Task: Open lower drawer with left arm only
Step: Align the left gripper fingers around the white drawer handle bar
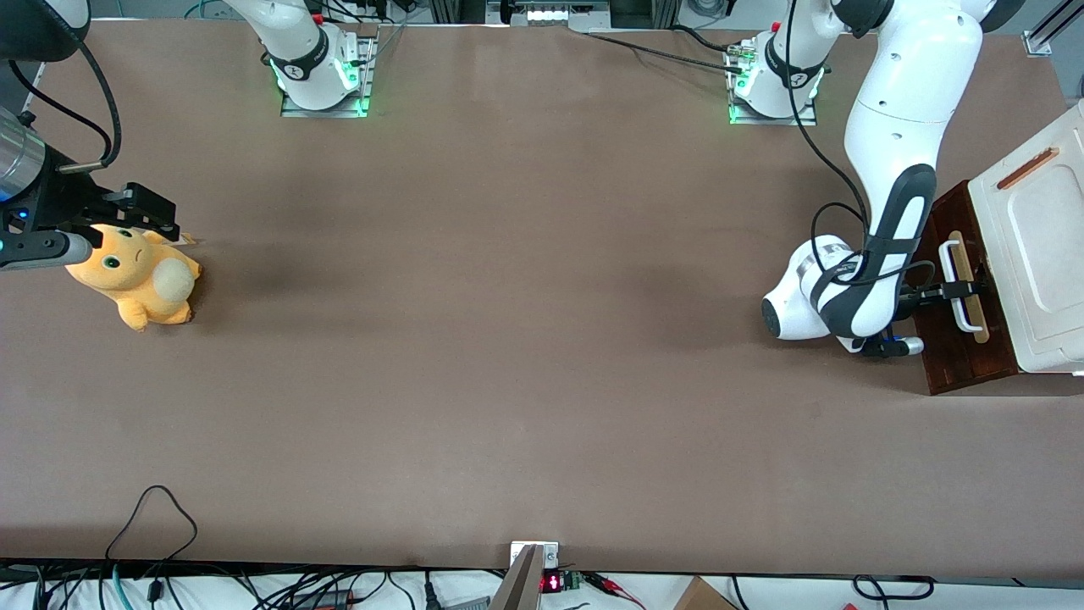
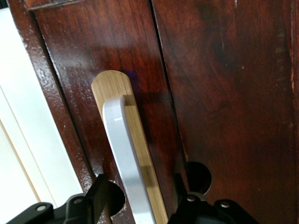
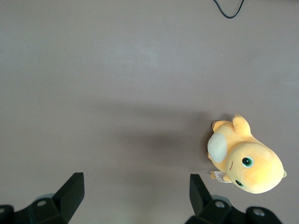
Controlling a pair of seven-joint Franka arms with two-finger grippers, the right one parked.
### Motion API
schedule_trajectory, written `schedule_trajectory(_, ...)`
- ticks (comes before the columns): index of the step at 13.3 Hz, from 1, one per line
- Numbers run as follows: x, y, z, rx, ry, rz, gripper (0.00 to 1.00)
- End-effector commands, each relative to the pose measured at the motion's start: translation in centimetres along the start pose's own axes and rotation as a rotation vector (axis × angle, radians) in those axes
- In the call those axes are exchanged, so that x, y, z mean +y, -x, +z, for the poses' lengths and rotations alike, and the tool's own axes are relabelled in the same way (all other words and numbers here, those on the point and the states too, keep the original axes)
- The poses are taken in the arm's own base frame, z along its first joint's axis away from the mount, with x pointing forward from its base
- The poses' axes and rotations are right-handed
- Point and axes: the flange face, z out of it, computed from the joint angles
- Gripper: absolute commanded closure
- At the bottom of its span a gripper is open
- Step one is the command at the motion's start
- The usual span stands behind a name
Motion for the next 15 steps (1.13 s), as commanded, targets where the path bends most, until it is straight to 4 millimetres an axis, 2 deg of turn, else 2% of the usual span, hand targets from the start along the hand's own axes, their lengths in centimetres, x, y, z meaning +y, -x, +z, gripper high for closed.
schedule_trajectory(1,-0.18,0.22,0.22,0.004,-0.011,-0.014,0.44)
schedule_trajectory(9,0.11,0.34,0.01,0.005,-0.009,-0.007,0.50)
schedule_trajectory(15,0.27,0.43,-0.12,0.005,-0.010,-0.004,0.62)
